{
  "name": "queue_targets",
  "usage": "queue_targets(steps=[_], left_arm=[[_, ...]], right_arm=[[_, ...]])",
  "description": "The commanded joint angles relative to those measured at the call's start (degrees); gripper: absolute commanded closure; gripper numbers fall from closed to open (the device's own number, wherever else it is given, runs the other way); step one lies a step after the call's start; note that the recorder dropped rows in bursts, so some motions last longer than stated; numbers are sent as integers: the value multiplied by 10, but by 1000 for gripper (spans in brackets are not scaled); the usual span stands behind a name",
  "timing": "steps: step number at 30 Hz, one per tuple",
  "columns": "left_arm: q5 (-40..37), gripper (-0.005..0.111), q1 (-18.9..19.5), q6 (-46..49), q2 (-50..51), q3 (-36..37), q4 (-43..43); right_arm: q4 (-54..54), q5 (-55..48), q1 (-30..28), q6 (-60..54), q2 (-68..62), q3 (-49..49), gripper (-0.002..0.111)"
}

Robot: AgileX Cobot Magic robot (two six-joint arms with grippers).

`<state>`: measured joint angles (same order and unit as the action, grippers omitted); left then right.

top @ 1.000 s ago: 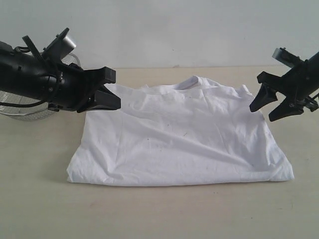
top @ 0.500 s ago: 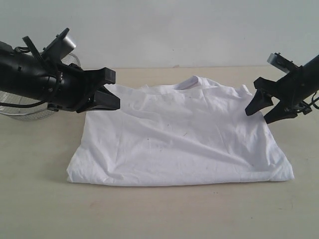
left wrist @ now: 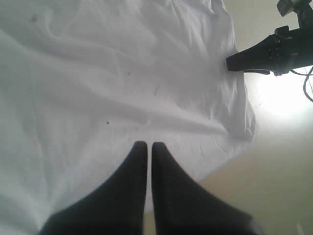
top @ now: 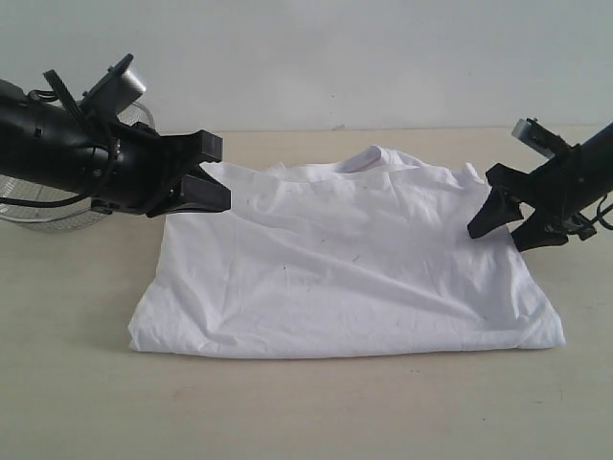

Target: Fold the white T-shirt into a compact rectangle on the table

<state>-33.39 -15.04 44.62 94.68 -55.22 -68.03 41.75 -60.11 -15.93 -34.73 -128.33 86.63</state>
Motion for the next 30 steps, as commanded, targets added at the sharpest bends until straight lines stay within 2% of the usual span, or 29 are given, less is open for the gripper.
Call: queue_targets(steps=[1, 7, 9, 17, 30], left_arm=[[6, 102, 1, -1, 1, -4, 1], [5, 102, 1, -1, 1, -4, 1], [5, 102, 1, -1, 1, -4, 1], [5, 102, 1, -1, 1, -4, 1], [4, 102, 1, -1, 1, -4, 4]], right_arm=[[15, 7, 0, -24, -7, -20, 51], [28, -10, 0, -33, -30, -20, 52], [28, -11, 0, -33, -37, -20, 56], [28, -5, 0, -48, -39, -20, 108], [50, 5, 0, -43, 43, -20, 108]])
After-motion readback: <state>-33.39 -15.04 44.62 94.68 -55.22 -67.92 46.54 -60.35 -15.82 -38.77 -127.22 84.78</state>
